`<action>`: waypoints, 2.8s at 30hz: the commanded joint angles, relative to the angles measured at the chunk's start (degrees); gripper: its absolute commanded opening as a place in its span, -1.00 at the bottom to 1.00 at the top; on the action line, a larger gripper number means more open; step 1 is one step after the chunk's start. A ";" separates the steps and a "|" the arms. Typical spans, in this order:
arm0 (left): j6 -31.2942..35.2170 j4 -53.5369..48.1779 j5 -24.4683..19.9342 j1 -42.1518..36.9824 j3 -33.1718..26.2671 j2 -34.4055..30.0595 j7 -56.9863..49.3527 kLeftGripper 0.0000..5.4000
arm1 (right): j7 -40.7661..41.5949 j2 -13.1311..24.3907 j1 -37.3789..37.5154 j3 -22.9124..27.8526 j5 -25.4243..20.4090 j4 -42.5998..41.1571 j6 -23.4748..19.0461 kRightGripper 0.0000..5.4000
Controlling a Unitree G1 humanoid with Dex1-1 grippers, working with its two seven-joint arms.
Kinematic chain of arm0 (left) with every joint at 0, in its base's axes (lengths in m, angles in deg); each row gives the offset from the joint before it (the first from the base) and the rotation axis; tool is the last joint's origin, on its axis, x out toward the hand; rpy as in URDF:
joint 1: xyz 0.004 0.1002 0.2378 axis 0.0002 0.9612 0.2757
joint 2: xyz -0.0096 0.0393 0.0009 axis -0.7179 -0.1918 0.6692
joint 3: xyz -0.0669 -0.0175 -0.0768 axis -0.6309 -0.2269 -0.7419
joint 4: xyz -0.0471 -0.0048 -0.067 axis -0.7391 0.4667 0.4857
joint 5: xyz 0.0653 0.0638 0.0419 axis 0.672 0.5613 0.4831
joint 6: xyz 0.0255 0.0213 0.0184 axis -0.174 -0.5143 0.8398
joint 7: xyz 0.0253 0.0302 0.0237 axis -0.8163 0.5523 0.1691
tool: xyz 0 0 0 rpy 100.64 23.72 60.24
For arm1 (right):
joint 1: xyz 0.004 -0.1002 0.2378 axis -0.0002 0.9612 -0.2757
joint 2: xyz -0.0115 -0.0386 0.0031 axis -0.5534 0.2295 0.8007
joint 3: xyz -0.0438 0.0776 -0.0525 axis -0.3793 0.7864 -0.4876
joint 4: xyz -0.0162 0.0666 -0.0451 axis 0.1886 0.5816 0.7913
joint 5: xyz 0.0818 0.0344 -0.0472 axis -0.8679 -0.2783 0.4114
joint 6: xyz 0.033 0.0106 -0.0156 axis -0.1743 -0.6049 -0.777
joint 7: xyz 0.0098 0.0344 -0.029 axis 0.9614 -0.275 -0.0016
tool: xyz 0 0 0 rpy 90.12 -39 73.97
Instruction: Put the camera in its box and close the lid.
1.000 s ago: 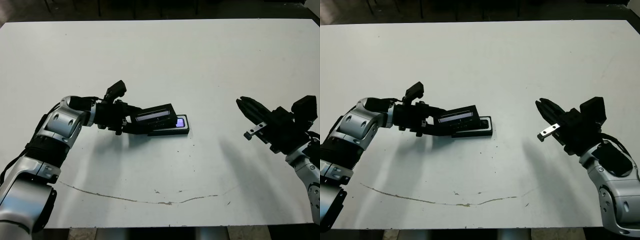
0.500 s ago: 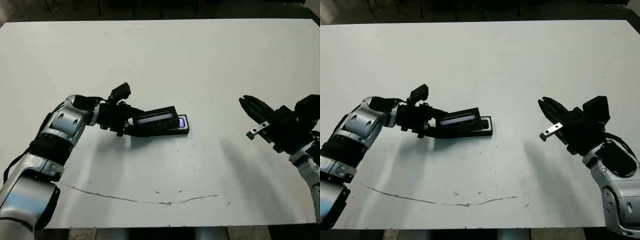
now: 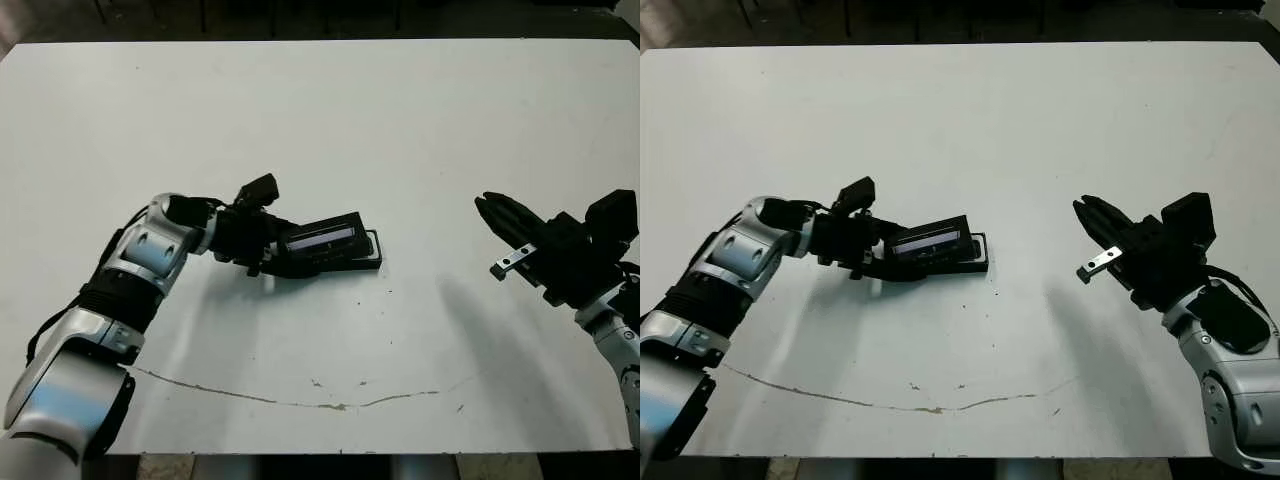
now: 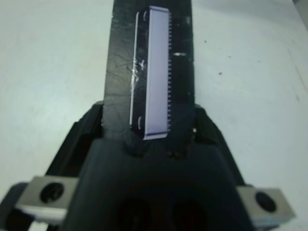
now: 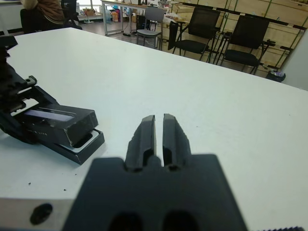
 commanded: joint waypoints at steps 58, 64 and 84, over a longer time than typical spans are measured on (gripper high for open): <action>-14.11 17.86 14.09 -0.01 12.58 -0.05 4.77 1.00 | -0.28 0.69 0.94 0.28 -1.73 -1.17 -1.84 -1.00; -18.23 19.22 13.15 1.88 10.83 -4.60 2.55 1.00 | -0.56 0.90 1.28 0.28 -1.54 -1.43 -1.93 -1.00; -11.73 0.05 1.31 16.37 -5.24 -27.73 1.91 1.00 | -1.91 -1.21 1.54 -0.91 -1.51 -1.82 -1.36 -1.00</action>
